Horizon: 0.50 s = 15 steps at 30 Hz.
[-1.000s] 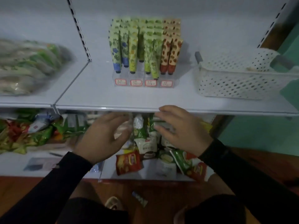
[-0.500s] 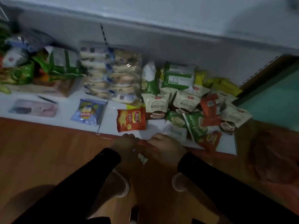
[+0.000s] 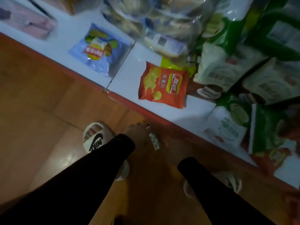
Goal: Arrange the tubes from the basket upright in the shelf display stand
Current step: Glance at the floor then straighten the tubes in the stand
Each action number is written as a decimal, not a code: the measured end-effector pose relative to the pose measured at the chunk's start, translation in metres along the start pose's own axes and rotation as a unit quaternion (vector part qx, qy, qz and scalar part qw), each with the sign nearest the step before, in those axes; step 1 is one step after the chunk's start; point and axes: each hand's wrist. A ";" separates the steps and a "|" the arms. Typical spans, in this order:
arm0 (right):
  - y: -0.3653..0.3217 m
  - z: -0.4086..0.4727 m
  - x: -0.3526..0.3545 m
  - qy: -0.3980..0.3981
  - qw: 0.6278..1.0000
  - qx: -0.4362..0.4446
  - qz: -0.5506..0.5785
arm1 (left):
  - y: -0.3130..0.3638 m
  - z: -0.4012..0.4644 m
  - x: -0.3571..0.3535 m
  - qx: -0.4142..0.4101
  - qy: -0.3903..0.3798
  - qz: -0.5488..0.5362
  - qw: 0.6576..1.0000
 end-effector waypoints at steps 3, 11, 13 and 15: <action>0.010 0.030 -0.046 -0.006 0.998 -0.049 0.044 | -0.012 0.026 -0.027 -0.006 0.011 -0.004 1.000; 0.023 0.059 -0.093 -0.016 0.976 -0.109 0.186 | -0.027 0.051 -0.059 -0.012 0.013 -0.008 1.000; 0.025 0.043 -0.083 -0.044 0.967 -0.095 0.232 | -0.030 0.039 -0.051 -0.022 -0.036 0.008 0.999; 0.026 0.022 -0.063 -0.039 0.964 -0.060 0.258 | -0.028 0.021 -0.034 -0.037 -0.086 0.012 0.996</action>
Point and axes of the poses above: each hand's wrist, its own z-axis towards the middle knuckle, its own x-axis out of the back of the hand, y = z × x
